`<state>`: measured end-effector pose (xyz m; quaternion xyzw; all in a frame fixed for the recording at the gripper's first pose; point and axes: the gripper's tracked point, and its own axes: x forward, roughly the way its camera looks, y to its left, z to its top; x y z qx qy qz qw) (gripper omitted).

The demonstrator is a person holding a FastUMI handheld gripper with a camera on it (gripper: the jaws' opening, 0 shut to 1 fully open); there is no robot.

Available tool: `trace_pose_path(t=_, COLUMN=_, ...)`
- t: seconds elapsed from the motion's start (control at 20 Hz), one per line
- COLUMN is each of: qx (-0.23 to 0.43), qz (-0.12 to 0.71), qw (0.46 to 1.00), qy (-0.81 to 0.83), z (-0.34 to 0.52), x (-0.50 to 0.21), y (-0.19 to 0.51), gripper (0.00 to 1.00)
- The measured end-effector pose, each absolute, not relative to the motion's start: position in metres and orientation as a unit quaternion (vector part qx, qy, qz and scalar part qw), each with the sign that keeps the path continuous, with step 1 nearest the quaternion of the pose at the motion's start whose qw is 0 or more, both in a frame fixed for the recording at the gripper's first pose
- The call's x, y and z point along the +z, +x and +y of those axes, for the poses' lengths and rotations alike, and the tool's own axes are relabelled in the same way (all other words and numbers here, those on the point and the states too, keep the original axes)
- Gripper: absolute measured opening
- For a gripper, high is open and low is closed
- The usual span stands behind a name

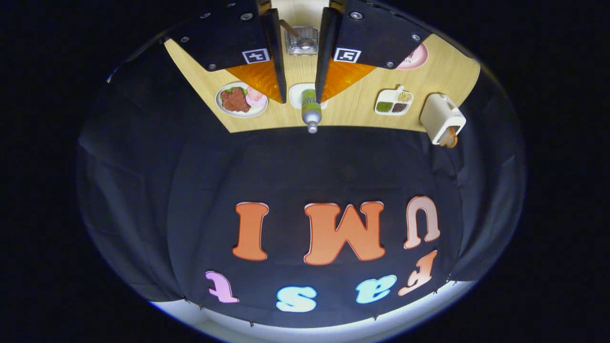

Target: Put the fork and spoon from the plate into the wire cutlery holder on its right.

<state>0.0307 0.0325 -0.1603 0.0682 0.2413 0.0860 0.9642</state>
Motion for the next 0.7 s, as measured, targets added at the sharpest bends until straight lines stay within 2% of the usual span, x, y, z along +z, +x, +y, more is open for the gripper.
trace_pose_path(t=0.05, qx=0.083, qz=0.221, qw=0.969, qy=0.07, z=0.035, x=-0.15, y=0.031, gripper=0.38)
trace_pose_path(t=0.1, qx=0.08, qz=0.198, qw=0.975, qy=0.069, z=0.037, x=-0.139, y=0.031, gripper=0.47)
trace_pose_path(t=0.2, qx=0.078, qz=0.152, qw=0.983, qy=0.068, z=0.044, x=-0.117, y=0.031, gripper=0.58)
trace_pose_path(t=0.35, qx=0.074, qz=0.104, qw=0.99, qy=0.067, z=0.063, x=-0.09, y=0.03, gripper=0.6)
trace_pose_path(t=0.5, qx=0.078, qz=0.078, qw=0.991, qy=0.075, z=0.086, x=-0.074, y=0.026, gripper=0.75)
trace_pose_path(t=0.7, qx=0.08, qz=0.067, qw=0.991, qy=0.085, z=0.121, x=-0.065, y=0.016, gripper=0.88)
